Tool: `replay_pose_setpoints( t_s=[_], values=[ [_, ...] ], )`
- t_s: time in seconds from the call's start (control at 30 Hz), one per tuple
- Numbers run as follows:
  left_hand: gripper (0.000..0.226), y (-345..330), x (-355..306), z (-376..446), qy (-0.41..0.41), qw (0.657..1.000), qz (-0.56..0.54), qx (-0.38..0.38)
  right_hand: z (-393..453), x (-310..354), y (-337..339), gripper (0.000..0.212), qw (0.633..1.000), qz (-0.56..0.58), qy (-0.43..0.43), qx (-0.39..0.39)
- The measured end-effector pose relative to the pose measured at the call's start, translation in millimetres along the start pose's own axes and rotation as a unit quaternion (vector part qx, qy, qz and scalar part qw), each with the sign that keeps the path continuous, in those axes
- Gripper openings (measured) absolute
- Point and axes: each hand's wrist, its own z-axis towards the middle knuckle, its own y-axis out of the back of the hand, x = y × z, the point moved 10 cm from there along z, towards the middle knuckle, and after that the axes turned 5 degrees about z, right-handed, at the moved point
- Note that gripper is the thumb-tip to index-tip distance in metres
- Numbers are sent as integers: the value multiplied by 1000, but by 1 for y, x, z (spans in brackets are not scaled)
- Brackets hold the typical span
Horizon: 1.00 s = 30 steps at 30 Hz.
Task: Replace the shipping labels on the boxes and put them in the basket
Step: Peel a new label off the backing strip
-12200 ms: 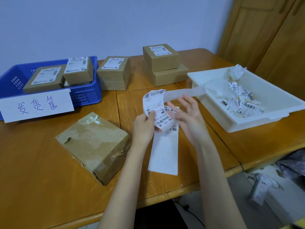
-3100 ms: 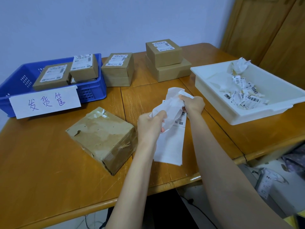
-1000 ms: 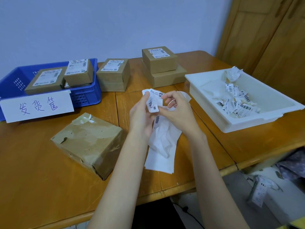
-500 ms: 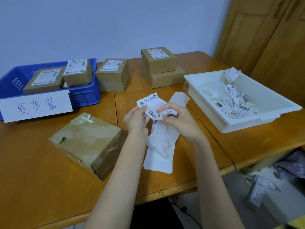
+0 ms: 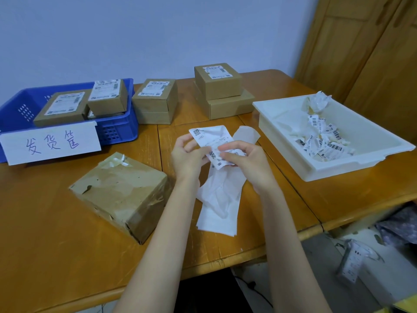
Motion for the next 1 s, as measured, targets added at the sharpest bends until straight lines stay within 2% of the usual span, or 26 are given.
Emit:
replay_pose_setpoints(
  t_s=[0.13,0.27,0.43,0.53,0.6,0.7,0.8,0.87,0.97,1.0],
  values=[
    [46,-6,-3,-2,-26,998,36,37,3,-5,15,13,998,12,-19,-59],
    [44,-5,0,-5,-48,997,54,11,3,-5,22,18,994,-42,-12,-95],
    [45,-4,2,-6,-37,999,11,-24,-4,0,26,52,986,-8,-2,-167],
    [51,-2,4,-7,-30,999,-30,-23,-1,-9,20,71,988,35,-51,-145],
    [53,-3,2,-10,-33,998,-44,-19,1,-15,17,68,984,70,-77,-143],
    [47,-9,4,-11,-31,998,-47,-6,0,-16,22,52,974,108,-67,-187],
    [37,-4,3,-8,-46,998,25,-32,-2,-9,32,39,970,84,-24,-227],
    [40,6,0,-7,-48,995,56,-61,-2,-3,41,30,966,90,-7,-243],
    [56,5,-8,-12,-45,998,29,-45,2,3,39,25,969,124,-12,-215],
    [55,2,-11,-16,-46,998,14,-39,4,4,36,26,971,122,-12,-204]
  ],
)
